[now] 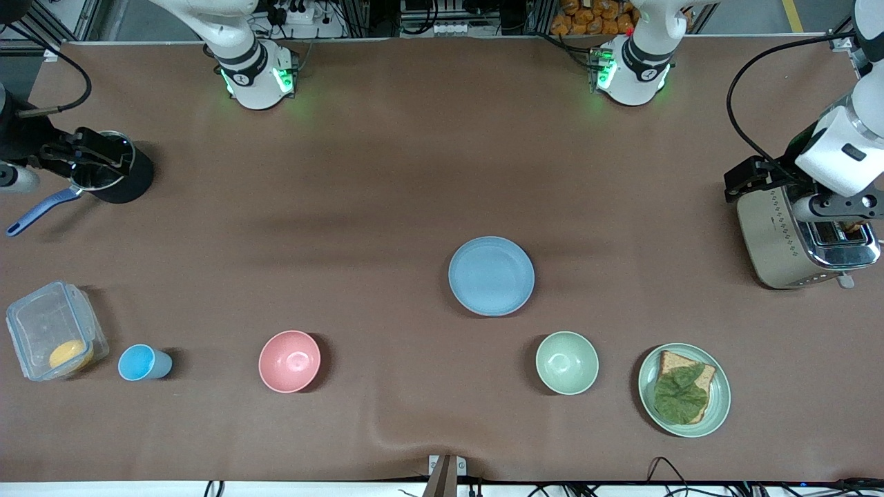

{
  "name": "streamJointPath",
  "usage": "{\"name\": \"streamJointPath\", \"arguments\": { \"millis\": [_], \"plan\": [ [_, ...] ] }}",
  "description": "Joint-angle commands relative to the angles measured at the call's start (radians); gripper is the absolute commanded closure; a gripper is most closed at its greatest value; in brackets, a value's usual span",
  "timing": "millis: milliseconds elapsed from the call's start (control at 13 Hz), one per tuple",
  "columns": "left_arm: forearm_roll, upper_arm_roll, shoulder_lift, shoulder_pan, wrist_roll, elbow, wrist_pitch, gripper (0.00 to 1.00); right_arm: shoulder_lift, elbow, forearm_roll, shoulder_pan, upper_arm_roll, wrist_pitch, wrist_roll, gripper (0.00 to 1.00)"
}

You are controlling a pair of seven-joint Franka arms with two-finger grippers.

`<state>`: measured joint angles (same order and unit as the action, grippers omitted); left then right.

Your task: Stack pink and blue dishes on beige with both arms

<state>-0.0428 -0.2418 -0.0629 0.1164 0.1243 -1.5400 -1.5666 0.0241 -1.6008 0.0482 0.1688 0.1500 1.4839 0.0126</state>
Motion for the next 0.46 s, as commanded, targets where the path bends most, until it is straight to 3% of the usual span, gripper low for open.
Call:
{"name": "streamJointPath", "arguments": {
  "millis": [0, 77, 154, 385],
  "plan": [
    [-0.02, -0.005, 0.011, 0.0, 0.0, -0.011, 0.0, 0.0, -0.019, 0.03, -0.007, -0.201, -0.195, -0.007, -0.003, 0.0],
    [-0.02, -0.005, 0.011, 0.0, 0.0, -0.015, 0.0, 0.0, -0.018, 0.032, -0.004, -0.342, -0.345, -0.008, -0.003, 0.0],
    [-0.02, -0.005, 0.011, 0.0, 0.0, -0.015, 0.002, 0.0, -0.016, 0.033, 0.001, -0.397, -0.413, -0.011, -0.003, 0.0],
    [-0.02, -0.007, 0.005, -0.003, 0.011, -0.025, 0.002, 0.0, -0.016, 0.048, 0.01, -0.367, -0.411, -0.014, 0.004, 0.0]
  ]
}}
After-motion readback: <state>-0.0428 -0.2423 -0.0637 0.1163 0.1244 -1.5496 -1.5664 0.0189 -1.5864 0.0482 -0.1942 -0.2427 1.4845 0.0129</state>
